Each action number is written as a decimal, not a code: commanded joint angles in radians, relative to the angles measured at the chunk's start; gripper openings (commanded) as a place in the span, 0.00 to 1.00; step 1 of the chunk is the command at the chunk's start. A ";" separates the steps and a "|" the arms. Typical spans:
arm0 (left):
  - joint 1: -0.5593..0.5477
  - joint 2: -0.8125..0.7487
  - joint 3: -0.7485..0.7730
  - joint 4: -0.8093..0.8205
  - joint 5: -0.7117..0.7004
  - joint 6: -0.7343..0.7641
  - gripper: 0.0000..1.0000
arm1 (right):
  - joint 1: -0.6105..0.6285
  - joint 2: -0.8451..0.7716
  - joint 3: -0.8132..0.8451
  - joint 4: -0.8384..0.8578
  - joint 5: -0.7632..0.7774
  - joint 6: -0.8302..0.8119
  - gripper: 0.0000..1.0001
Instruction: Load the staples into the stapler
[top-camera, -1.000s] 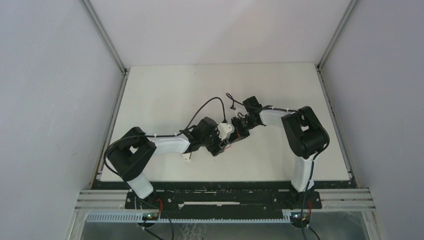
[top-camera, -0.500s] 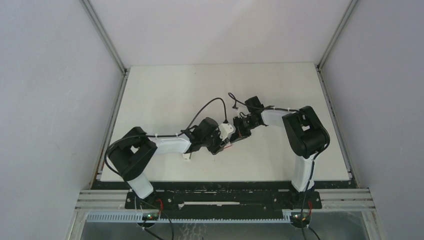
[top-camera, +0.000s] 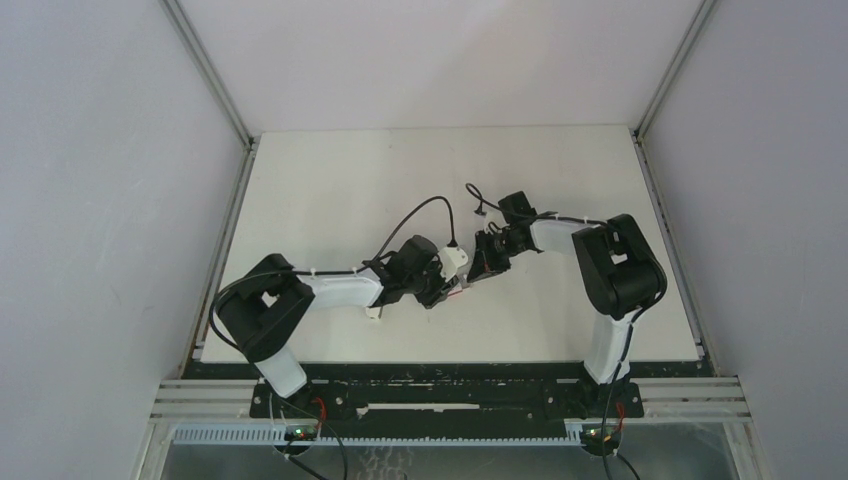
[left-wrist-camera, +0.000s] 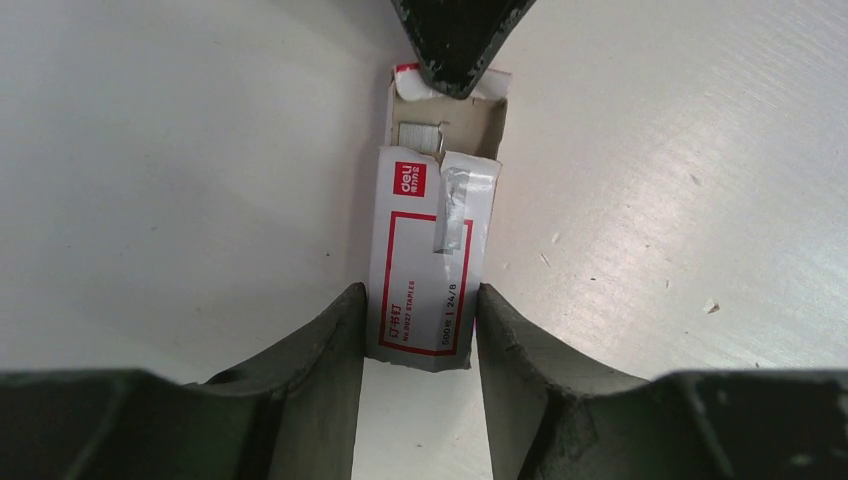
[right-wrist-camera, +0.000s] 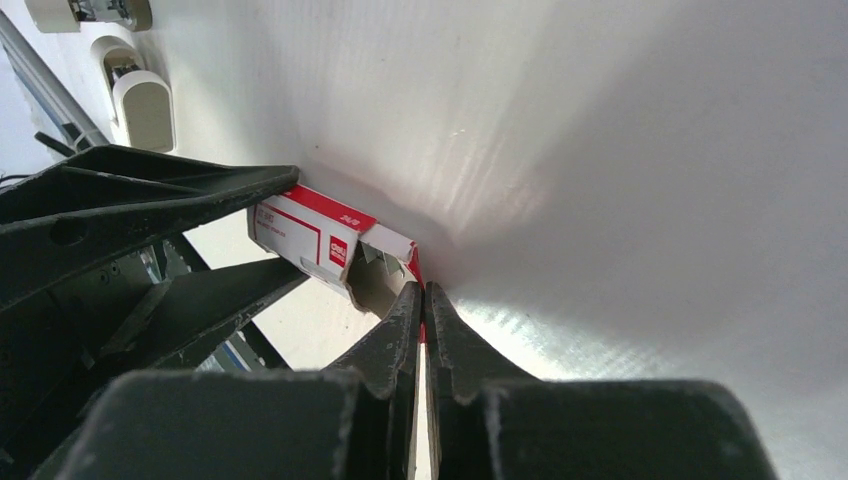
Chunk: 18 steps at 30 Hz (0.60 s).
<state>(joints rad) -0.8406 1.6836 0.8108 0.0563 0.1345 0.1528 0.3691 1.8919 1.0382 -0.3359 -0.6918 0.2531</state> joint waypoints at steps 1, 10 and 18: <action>0.000 0.005 0.051 -0.029 -0.039 0.031 0.46 | -0.016 -0.054 -0.008 0.023 0.046 0.013 0.00; 0.000 0.003 0.051 -0.048 -0.097 0.046 0.44 | -0.034 -0.075 -0.016 0.005 0.121 0.014 0.00; 0.000 0.002 0.049 -0.058 -0.142 0.055 0.43 | -0.054 -0.091 -0.026 0.000 0.159 0.020 0.00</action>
<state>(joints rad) -0.8425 1.6833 0.8272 0.0414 0.0547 0.1791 0.3283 1.8519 1.0225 -0.3367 -0.5793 0.2619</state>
